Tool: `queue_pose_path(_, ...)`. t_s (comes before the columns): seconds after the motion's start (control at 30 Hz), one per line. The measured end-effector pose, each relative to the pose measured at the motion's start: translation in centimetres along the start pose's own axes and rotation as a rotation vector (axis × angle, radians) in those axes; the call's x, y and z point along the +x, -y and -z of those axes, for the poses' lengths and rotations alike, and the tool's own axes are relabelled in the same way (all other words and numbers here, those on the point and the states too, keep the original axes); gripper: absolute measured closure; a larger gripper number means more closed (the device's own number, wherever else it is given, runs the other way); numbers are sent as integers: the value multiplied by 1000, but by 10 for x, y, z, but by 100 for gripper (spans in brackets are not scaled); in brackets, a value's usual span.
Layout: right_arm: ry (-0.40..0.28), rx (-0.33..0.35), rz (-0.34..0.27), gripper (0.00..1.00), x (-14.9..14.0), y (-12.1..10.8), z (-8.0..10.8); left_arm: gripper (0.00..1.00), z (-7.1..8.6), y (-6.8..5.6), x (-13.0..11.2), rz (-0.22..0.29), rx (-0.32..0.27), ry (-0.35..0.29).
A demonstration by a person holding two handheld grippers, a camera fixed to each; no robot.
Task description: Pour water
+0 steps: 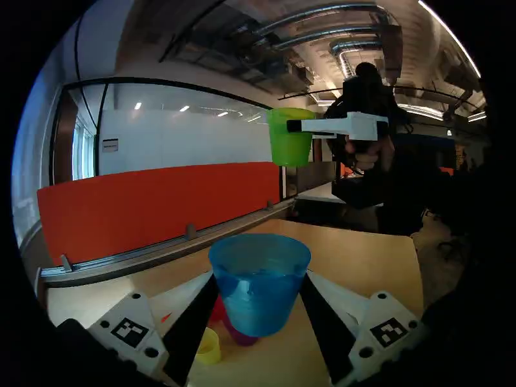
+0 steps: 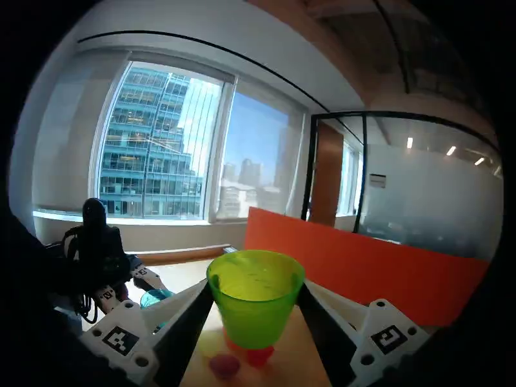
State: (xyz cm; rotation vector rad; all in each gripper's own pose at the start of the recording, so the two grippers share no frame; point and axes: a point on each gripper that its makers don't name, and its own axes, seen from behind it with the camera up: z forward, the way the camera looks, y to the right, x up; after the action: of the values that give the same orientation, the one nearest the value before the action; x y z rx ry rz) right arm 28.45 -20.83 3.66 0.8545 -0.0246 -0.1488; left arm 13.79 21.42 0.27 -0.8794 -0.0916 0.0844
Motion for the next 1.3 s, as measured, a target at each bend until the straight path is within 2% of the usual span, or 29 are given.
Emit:
queue_pose_path(0.27,3,-18,-22,11,-5,-11,14,18,4,4,-3,0,11,10)
queue_pose_path(0.57,15,-20,-13,11,-14,-13,21,18,3,0,-10,-3,-2,40)
queue_pose_path(0.9,67,13,-36,10,-40,-9,25,18,2,-3,-24,-17,-16,92)
queue_pose_path(1.3,139,49,-44,10,-75,-3,28,18,0,-8,-50,-43,-35,183)
